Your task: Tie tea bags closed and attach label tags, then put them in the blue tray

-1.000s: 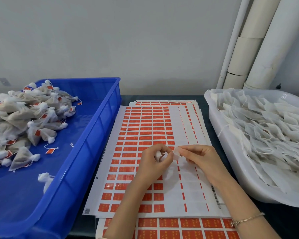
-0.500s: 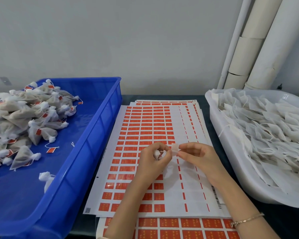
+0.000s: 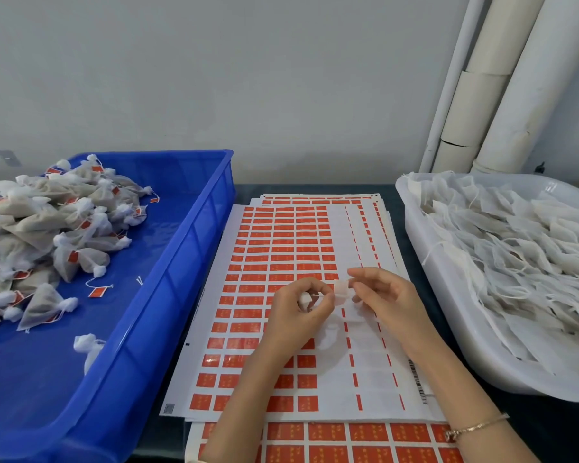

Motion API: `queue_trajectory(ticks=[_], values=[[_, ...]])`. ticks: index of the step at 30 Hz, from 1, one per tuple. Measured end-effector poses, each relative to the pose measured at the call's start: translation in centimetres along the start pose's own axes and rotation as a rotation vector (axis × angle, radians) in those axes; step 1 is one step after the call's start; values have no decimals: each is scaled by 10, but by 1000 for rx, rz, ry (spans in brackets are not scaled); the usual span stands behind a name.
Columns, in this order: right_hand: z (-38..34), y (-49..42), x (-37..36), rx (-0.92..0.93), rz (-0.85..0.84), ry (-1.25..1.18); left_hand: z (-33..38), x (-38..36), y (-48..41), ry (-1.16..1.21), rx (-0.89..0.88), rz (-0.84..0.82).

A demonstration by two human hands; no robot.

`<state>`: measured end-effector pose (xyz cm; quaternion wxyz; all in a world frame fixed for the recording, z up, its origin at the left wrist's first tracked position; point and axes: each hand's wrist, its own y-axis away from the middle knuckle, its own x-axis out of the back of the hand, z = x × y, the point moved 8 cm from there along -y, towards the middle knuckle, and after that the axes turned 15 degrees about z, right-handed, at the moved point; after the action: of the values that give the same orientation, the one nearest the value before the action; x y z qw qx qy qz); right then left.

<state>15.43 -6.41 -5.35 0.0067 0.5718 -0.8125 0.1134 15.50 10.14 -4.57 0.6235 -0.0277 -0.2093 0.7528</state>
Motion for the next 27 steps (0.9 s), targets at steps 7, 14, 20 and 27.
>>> queue_trajectory(ticks=[7,14,20,27], values=[[-9,4,-1,116,9,-4,0,-1,0,7,-10,-16],[-10,3,3,168,48,19,2,-4,2,31,17,-55],[-18,7,3,272,101,87,-8,-2,0,-7,128,-13],[-27,12,2,361,107,103,-12,1,-1,-9,207,21]])
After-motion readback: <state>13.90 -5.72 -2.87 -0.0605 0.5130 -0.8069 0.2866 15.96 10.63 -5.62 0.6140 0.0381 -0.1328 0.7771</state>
